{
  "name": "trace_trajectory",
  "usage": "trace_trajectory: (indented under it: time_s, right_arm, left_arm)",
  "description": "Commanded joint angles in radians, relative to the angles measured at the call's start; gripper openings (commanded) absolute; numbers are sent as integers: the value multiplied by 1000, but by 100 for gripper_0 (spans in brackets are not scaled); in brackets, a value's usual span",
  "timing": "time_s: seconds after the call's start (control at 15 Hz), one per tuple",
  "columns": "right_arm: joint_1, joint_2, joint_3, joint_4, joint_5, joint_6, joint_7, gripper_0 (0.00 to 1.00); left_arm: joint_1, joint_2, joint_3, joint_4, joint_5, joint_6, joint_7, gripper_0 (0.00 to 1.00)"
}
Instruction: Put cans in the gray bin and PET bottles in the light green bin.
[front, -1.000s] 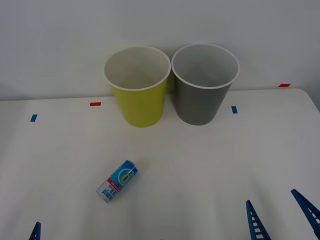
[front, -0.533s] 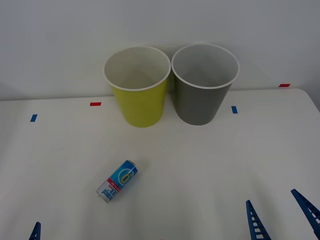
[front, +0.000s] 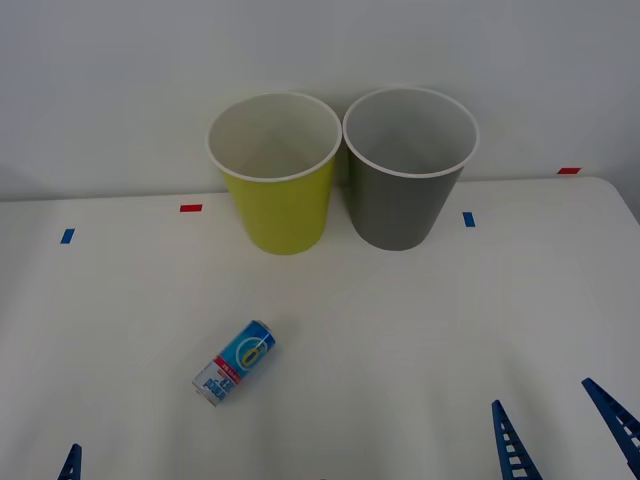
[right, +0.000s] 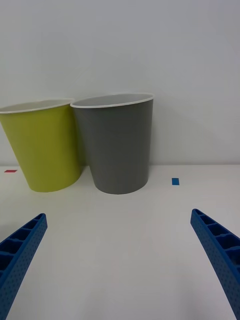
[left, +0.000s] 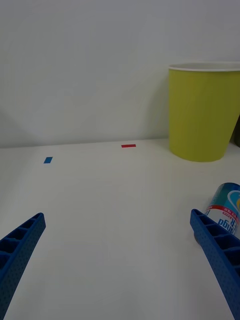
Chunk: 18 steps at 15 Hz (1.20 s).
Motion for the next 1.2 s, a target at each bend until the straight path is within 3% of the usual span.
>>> trace_trajectory:
  time_s: [0.07, 0.73, 1.0, 1.2]
  right_arm:
    - [0, 0, 0, 0, 0, 0, 0, 100]
    - [0, 0, 0, 0, 0, 0, 0, 100]
    - [0, 0, 0, 0, 0, 0, 0, 100]
    - [0, 0, 0, 0, 0, 0, 0, 100]
  left_arm:
    - [-55, 25, -11, 51, 11, 5, 3, 100]
    - [-201, 261, -81, 52, -20, 75, -20, 100]
    - [-311, 360, -152, 48, -35, 155, -32, 100]
    - [-382, 391, -169, 23, -71, 259, -37, 100]
